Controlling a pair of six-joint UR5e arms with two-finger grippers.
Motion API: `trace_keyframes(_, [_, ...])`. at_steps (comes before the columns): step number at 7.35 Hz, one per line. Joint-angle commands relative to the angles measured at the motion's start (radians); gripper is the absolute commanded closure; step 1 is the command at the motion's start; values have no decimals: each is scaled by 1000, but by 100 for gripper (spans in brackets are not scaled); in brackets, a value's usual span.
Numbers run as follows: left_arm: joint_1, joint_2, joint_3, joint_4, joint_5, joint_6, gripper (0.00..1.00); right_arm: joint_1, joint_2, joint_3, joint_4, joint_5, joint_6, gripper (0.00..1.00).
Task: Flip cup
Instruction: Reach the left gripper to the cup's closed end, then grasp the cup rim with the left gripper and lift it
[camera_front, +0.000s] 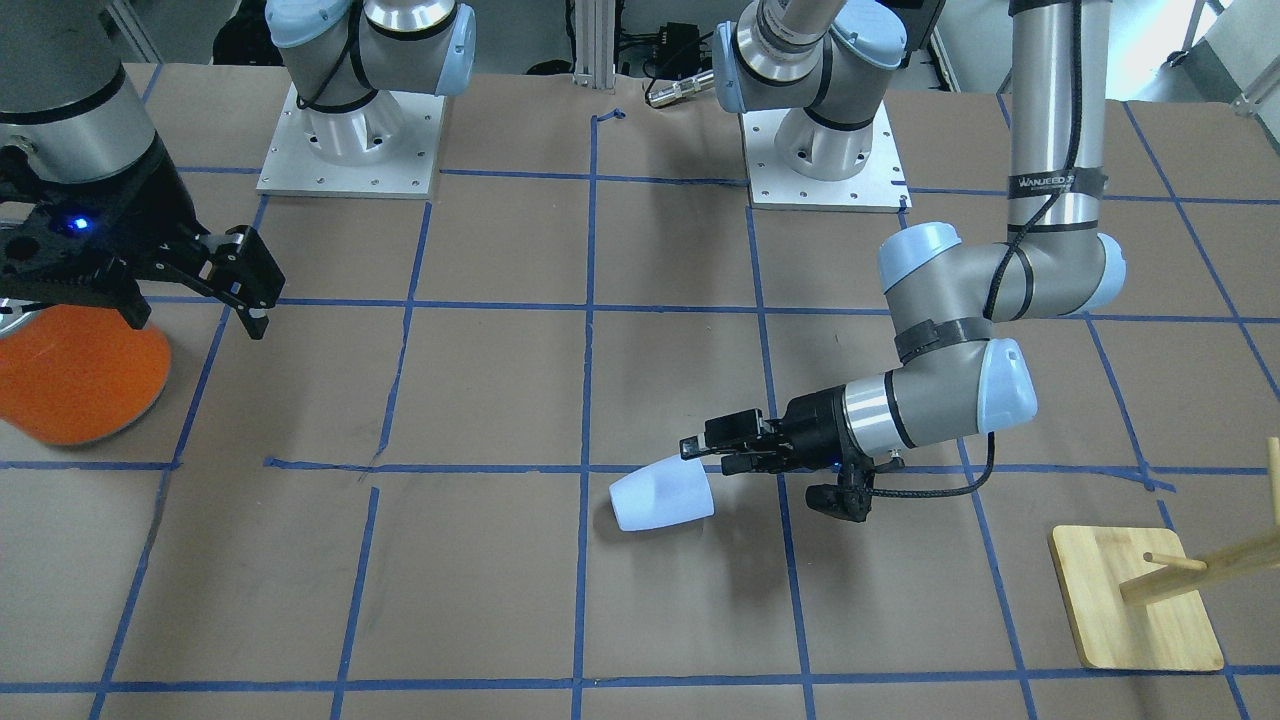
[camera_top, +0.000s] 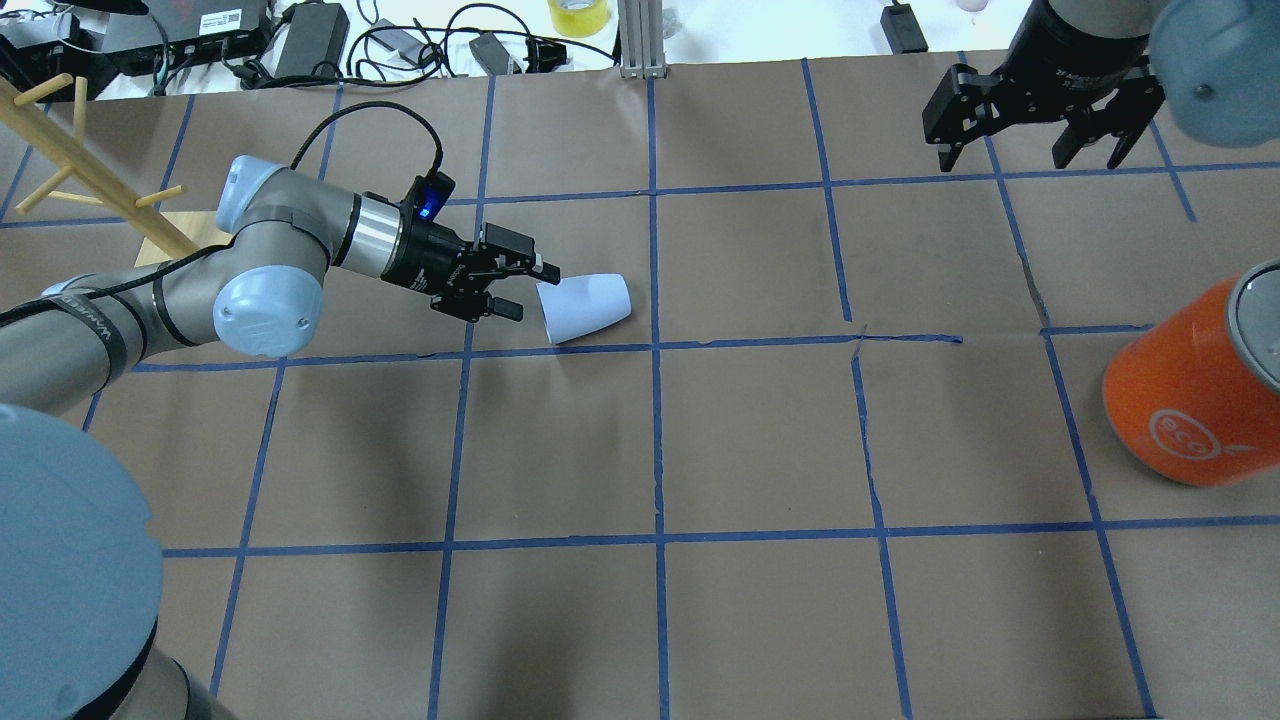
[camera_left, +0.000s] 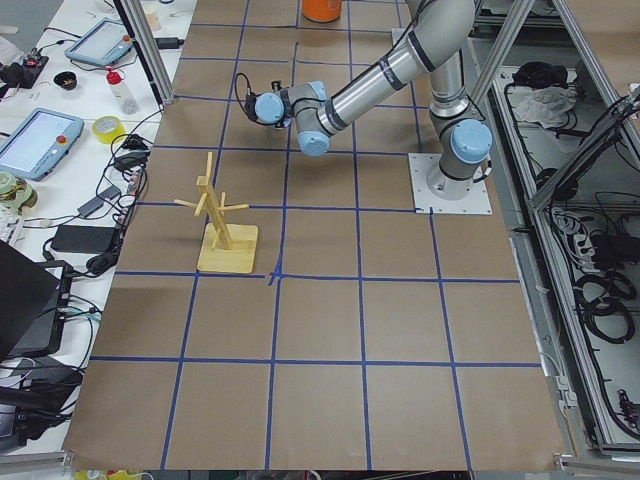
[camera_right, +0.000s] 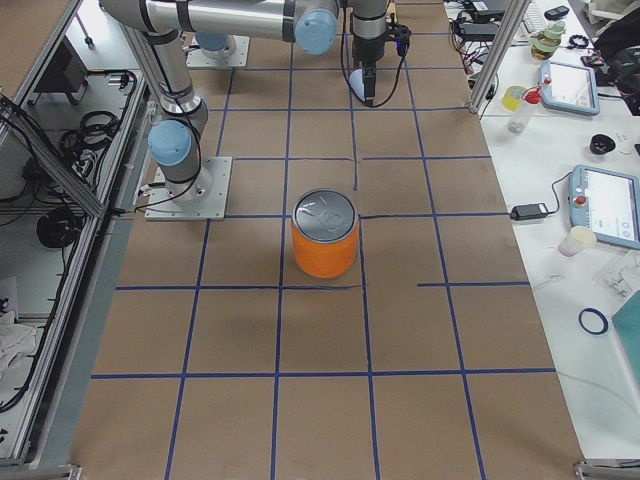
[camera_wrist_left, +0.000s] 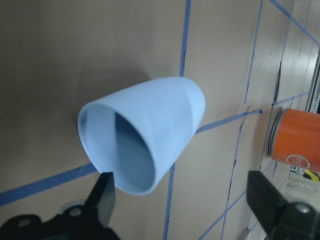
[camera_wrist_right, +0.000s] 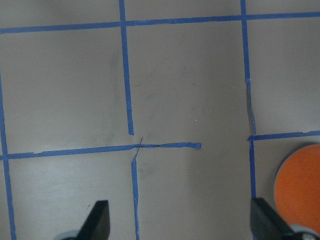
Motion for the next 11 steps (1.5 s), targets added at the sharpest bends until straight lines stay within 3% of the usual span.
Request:
trace_keyframes(1, [1,-31,2,1,-6,-98,7,0,-2,1,2,2,0,0])
trace_keyframes(5, [-5,-71,11,1,-151,-194,10,0,0,12,-3,2,-2,0])
trace_keyframes(7, [-22,-96,39,4,-172,-192,14,0,1,15,-9,0,3,0])
trace_keyframes(8, [-36,-102,56,16,-159,-192,23,0,6,15,-9,8,9,0])
trace_keyframes(9, [-40,-110,73,18,-159,-192,45,0,7,17,0,-1,9,0])
trace_keyframes(10, [-42,-108,74,18,-161,-194,73,0,6,15,3,-3,9,0])
trace_keyframes(11, [-42,-107,76,18,-161,-192,90,0,6,17,3,-2,4,0])
